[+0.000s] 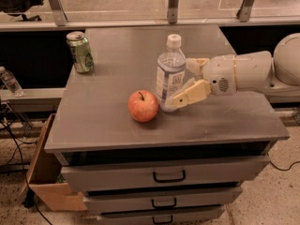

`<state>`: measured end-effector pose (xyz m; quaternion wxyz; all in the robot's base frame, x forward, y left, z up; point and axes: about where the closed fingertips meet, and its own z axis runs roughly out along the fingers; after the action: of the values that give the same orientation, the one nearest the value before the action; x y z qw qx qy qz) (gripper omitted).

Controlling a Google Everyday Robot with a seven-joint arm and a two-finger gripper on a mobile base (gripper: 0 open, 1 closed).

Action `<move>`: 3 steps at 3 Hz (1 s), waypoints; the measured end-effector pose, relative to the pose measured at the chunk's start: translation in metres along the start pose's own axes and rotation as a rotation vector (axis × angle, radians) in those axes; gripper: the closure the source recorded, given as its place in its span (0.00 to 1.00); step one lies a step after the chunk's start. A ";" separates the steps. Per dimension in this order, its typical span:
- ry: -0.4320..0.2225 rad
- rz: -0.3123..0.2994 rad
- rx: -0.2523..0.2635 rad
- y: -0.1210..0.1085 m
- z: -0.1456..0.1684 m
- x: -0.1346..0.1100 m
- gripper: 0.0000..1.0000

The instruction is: Move blue plastic bottle near apple

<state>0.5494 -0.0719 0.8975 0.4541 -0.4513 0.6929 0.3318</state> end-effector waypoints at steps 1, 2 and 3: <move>0.005 0.008 -0.014 0.001 -0.003 0.000 0.00; 0.015 -0.006 0.015 -0.007 -0.019 -0.005 0.00; -0.019 -0.030 0.093 -0.030 -0.050 -0.021 0.00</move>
Offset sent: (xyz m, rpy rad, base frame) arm 0.0084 -0.0483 0.0300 -0.0477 -0.0399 -0.0589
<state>0.5649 -0.1202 0.9337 0.4860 -0.4368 0.6963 0.2969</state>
